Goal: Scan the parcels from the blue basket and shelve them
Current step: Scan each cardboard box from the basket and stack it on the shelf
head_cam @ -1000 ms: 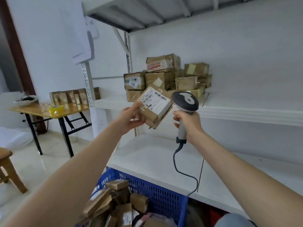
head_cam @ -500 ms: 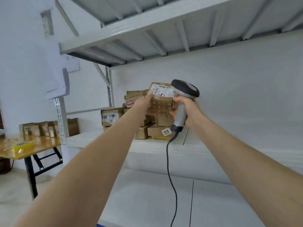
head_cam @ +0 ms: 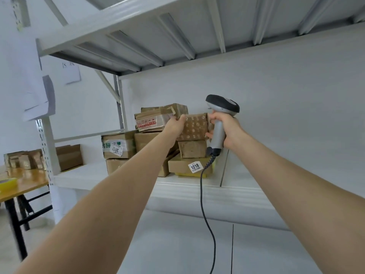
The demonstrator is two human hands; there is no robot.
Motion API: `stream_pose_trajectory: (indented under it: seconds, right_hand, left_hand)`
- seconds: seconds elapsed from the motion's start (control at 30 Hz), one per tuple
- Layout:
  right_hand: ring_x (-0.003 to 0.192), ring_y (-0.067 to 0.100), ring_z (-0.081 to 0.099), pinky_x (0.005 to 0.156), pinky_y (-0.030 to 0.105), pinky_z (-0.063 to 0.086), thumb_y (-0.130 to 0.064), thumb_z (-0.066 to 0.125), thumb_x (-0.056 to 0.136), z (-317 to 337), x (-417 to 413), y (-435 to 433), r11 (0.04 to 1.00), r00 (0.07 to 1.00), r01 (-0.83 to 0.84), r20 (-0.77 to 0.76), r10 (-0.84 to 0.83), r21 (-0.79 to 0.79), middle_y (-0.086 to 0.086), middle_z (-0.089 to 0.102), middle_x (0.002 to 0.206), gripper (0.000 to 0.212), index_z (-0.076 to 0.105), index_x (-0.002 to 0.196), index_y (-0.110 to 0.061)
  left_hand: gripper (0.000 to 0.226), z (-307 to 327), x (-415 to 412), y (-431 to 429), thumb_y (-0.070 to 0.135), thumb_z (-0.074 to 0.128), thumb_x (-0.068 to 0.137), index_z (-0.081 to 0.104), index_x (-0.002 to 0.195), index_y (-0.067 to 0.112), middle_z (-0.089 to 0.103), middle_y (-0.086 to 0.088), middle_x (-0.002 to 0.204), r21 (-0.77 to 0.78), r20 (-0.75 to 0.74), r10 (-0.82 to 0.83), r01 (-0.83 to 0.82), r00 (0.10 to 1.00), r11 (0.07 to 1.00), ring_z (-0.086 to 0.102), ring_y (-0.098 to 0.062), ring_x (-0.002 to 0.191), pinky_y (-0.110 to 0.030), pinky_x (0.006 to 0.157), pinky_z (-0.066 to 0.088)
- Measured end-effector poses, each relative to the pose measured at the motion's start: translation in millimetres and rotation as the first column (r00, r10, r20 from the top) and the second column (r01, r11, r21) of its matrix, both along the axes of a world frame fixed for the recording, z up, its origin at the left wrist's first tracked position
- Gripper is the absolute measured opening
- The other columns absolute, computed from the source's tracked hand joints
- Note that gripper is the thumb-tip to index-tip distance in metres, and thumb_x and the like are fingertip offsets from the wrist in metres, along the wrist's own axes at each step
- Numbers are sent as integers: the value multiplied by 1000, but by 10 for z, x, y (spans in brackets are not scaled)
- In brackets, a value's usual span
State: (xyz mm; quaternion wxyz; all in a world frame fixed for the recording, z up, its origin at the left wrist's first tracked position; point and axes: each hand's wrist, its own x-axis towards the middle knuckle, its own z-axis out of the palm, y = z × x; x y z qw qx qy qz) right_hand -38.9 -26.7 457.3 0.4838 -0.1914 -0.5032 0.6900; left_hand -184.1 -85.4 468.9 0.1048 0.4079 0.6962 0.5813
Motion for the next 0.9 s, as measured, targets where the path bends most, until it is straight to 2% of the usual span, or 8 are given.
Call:
stream_pose_trajectory:
  seconds: [0.1, 0.17, 0.27, 0.33, 0.37, 0.43, 0.6, 0.9]
  right_hand:
    - [87, 26, 62, 74, 41, 59, -16, 75, 74, -94, 54, 38, 1000, 999, 5, 32, -5, 7, 10, 64, 101, 46, 63, 118, -10]
    - [70, 21, 57, 80, 43, 55, -16, 72, 77, -177, 123, 63, 1000, 998, 22, 55, -22, -4, 7, 58, 84, 41, 63, 116, -7]
    - [66, 18, 51, 76, 37, 50, -17, 71, 77, -341, 257, 48, 998, 997, 38, 70, -34, -55, 5, 54, 78, 39, 63, 113, -8]
    - [74, 21, 52, 72, 34, 47, -15, 71, 76, -468, 338, 15, 995, 997, 52, 69, -45, -90, 6, 57, 87, 30, 64, 105, -11]
    - [79, 22, 52, 73, 34, 46, -15, 71, 76, -534, 368, 3, 993, 996, 63, 74, -55, -104, 8, 57, 91, 28, 63, 103, -11]
    - [84, 23, 52, 75, 34, 45, -14, 71, 76, -665, 413, -31, 989, 994, 80, 90, -69, -126, 7, 57, 93, 30, 64, 105, -10]
    - [76, 20, 51, 77, 34, 45, -16, 72, 76, -869, 458, -89, 984, 990, 86, 126, -67, -156, 5, 59, 95, 35, 63, 110, -11]
    - [73, 20, 51, 71, 33, 43, -19, 74, 74, -1017, 363, 66, 983, 987, 80, 151, -55, -166, 5, 61, 96, 46, 62, 118, -11]
  left_hand:
    - [64, -122, -6, 5, 48, 38, 98, 22, 151, 16, 37, -10, 149, -29, -91, 7, -9, 996, 1000, 39, -29, 134, -44, 112, 32]
    - [72, -260, 25, -80, 51, 43, 95, 14, 153, 21, 23, -10, 156, -31, -291, 62, -74, 955, 997, 30, -31, 140, -46, 113, 29]
    - [77, -589, 134, -255, 53, 47, 91, 10, 153, 28, 11, -3, 160, -17, -724, 118, -188, 680, 982, 20, -27, 144, -49, 113, 29]
    - [77, -810, 244, -327, 55, 45, 92, 4, 153, 32, 5, -3, 161, -59, -865, 60, -220, 498, 974, 13, -25, 147, -49, 117, 20]
    - [76, -907, 291, -340, 57, 42, 92, 1, 153, 33, 1, -4, 161, -98, -891, 22, -239, 454, 966, 8, -25, 148, -49, 119, 13]
    - [74, -1045, 356, -336, 61, 35, 94, -4, 152, 36, -9, -6, 161, -194, -885, -39, -292, 463, 937, -3, -27, 148, -51, 119, 4]
    - [63, -1171, 356, -224, 57, 23, 98, -8, 151, 39, -12, -15, 159, -382, -773, -87, -352, 629, 855, -10, -35, 146, -54, 116, 1]
    - [59, -1145, 243, 13, 54, 21, 100, -9, 149, 42, -10, -18, 159, -439, -746, -82, -395, 661, 807, -8, -39, 146, -53, 117, 4]
